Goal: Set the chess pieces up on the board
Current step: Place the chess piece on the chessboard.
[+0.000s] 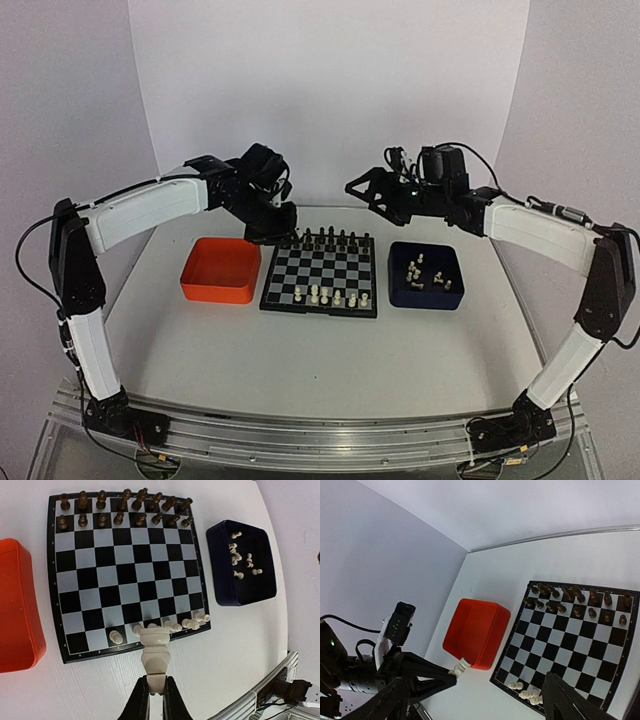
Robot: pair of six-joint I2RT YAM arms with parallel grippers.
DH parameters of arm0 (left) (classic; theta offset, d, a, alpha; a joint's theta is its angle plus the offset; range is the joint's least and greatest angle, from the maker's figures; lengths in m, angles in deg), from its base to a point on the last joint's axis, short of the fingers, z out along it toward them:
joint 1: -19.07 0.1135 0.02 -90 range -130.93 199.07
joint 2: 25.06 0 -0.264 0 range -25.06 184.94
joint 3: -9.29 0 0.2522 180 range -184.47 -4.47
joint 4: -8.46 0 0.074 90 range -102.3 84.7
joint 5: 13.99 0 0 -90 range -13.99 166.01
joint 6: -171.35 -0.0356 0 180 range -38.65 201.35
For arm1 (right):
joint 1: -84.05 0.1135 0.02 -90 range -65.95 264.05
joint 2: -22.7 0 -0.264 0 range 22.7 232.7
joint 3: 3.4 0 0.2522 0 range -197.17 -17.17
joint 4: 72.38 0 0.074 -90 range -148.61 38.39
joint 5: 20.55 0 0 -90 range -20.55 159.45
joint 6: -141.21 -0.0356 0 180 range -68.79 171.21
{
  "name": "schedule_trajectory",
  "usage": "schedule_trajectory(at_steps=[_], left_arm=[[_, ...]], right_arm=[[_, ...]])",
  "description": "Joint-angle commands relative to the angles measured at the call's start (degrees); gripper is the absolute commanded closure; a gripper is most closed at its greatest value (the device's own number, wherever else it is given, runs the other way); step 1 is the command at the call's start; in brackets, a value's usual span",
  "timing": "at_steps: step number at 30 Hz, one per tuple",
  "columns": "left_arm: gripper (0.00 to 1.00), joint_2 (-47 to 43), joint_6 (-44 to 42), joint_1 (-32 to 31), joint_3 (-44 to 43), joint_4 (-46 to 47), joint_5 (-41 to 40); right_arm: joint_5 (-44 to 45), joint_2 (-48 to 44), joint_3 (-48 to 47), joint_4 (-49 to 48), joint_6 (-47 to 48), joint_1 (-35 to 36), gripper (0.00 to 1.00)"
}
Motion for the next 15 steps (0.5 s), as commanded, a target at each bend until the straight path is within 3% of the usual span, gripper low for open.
schedule_trajectory(at_steps=[1,6,15], left_arm=[[1.00,6.55,-0.03,0.14,-6.87,-24.64,-2.45],[1.00,11.58,-1.23,0.27,-12.65,-33.42,-2.46],[1.00,17.42,-6.04,2.42,-16.51,-34.55,1.85]], right_arm=[[-0.52,-0.51,-0.83,15.02,10.10,-3.35,0.11],[-1.08,-3.00,3.24,15.27,9.82,-8.17,0.11],[-1.37,-2.93,5.18,15.66,10.07,-9.54,0.12]])
